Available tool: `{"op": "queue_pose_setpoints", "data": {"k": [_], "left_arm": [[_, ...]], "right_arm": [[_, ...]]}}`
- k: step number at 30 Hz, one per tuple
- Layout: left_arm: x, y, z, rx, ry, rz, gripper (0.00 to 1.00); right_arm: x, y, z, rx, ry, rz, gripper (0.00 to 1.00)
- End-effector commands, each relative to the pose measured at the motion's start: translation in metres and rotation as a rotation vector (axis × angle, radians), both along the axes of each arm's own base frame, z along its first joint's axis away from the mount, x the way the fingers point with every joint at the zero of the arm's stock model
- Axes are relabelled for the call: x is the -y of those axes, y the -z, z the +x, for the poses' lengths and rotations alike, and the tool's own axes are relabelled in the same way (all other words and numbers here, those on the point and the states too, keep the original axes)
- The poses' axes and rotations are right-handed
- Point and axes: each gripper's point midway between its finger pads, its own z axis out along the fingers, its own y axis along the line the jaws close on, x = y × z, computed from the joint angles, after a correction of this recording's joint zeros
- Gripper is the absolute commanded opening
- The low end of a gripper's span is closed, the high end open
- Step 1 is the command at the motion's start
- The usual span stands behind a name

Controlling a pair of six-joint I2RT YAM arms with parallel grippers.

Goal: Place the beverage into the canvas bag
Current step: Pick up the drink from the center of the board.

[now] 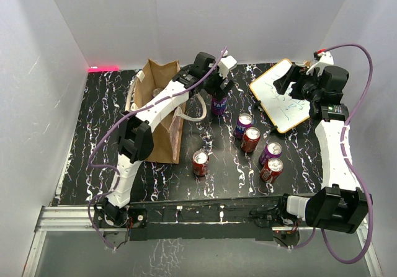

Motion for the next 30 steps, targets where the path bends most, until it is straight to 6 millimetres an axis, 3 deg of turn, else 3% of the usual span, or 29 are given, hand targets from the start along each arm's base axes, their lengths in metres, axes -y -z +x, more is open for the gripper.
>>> {"op": "queue_pose_setpoints", "data": {"k": [1, 10, 17, 25, 30], "left_arm": [[-0.001, -0.006, 0.014, 0.009, -0.089, 0.022, 0.93], [0.005, 0.034, 0.009, -0.092, -0.086, 0.031, 0.92], [0.011, 0.058, 0.006, -0.147, -0.082, 0.032, 0.83], [0.017, 0.070, 0.002, -0.183, -0.077, 0.022, 0.69], [0.019, 0.071, 0.003, -0.180, -0.085, 0.017, 0.72]], "right_arm": [[0.001, -0.019, -0.001, 0.065, -0.002, 0.013, 0.80], [0.002, -0.018, 0.000, 0.062, 0.000, 0.019, 0.80], [0.003, -0.017, -0.001, 0.059, -0.002, 0.023, 0.80], [0.006, -0.014, -0.003, 0.053, 0.006, 0.027, 0.80], [0.006, -0.014, -0.002, 0.052, 0.006, 0.033, 0.80]]}}
